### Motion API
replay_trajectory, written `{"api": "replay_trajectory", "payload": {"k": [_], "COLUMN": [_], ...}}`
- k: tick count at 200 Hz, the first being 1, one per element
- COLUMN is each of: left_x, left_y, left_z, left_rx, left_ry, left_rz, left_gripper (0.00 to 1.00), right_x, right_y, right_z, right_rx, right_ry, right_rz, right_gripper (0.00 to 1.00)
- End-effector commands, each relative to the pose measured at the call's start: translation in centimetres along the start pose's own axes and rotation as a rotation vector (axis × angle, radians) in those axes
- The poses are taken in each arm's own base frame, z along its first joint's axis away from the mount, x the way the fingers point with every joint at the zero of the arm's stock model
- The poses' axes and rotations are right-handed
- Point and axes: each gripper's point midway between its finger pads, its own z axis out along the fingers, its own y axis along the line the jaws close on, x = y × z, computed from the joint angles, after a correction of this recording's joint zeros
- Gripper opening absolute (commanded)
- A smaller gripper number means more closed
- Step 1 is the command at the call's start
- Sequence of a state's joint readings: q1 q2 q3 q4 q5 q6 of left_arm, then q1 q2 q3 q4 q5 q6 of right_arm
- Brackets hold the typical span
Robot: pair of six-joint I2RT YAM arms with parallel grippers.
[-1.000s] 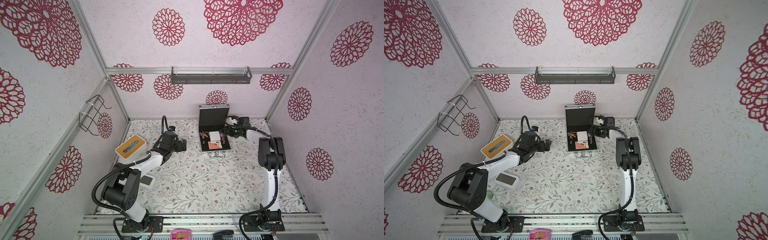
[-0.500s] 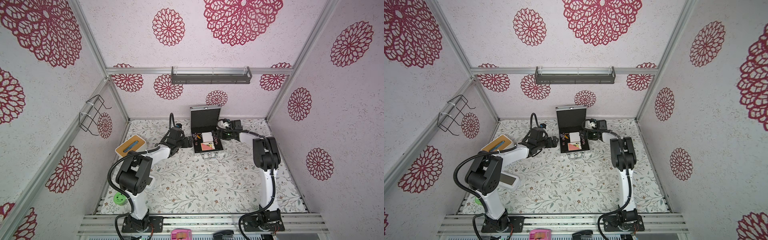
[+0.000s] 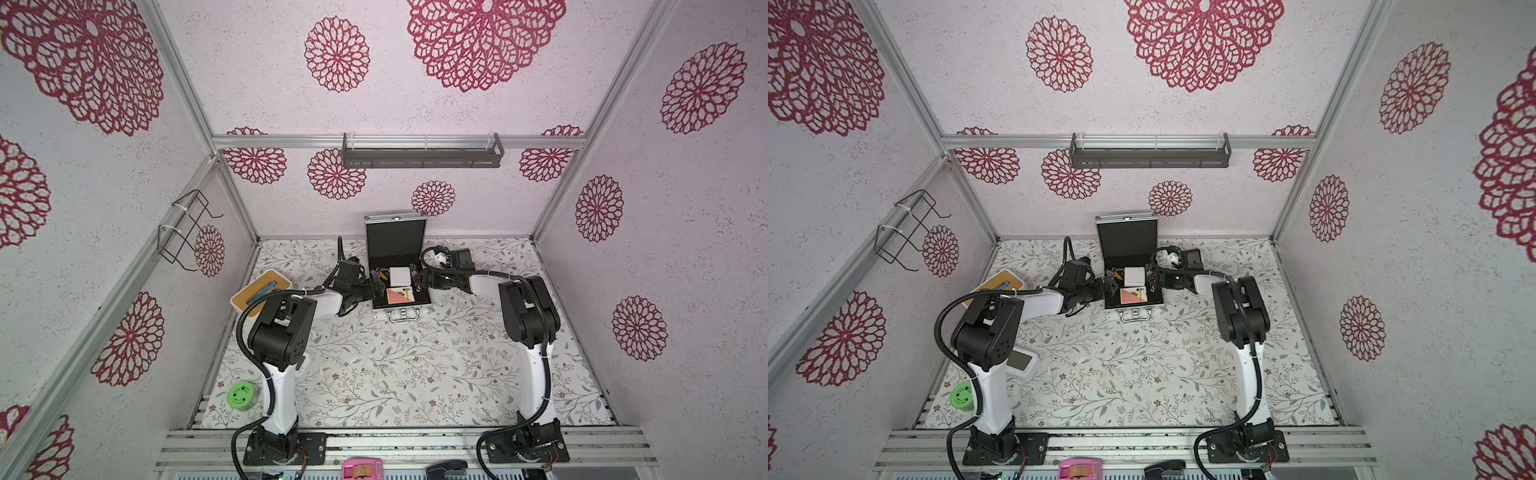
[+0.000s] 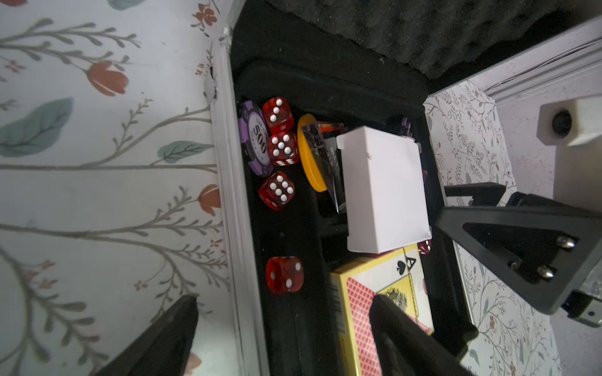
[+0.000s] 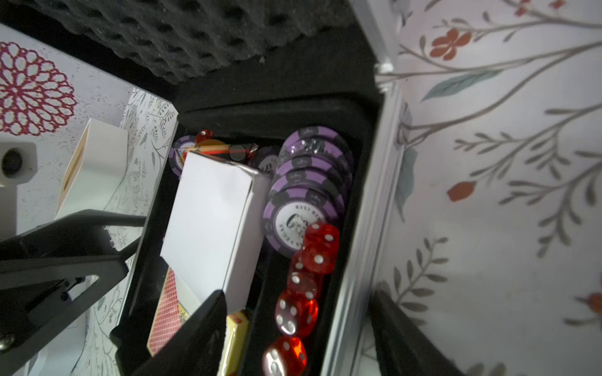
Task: Close the poker set cases
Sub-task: Move the poker set case to the center of the board.
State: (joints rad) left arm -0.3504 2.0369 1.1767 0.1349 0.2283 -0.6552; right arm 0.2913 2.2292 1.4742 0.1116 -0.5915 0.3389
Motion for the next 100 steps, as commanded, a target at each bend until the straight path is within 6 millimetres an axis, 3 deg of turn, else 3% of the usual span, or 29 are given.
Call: {"api": "replay_trajectory", "payload": {"k": [1, 52, 100], "left_x": [-0.3, 1.6, 3.1], "left_y": [-1.4, -2.0, -2.6], "left_z": [0.4, 0.4, -0.3], "left_rx": [0.071, 0.092, 0.109], "left_ry": [-0.013, 0.037, 0.071], "left_rz": [-0.007, 0.023, 0.047], "left_gripper": [0.84, 0.77, 0.77], "right_x": [-0.7, 0.3, 1.8], "right_y": [2.7, 4.7, 6.6], "right_z": [-1.0, -0.7, -0.7], "right_rx": [-0.052, -0.094, -0.125], "right_ry": [-0.021, -0.025, -0.016], "right_rz": [0.005, 0.011, 0.009], "right_gripper": [0.70, 0.68, 0.65]}}
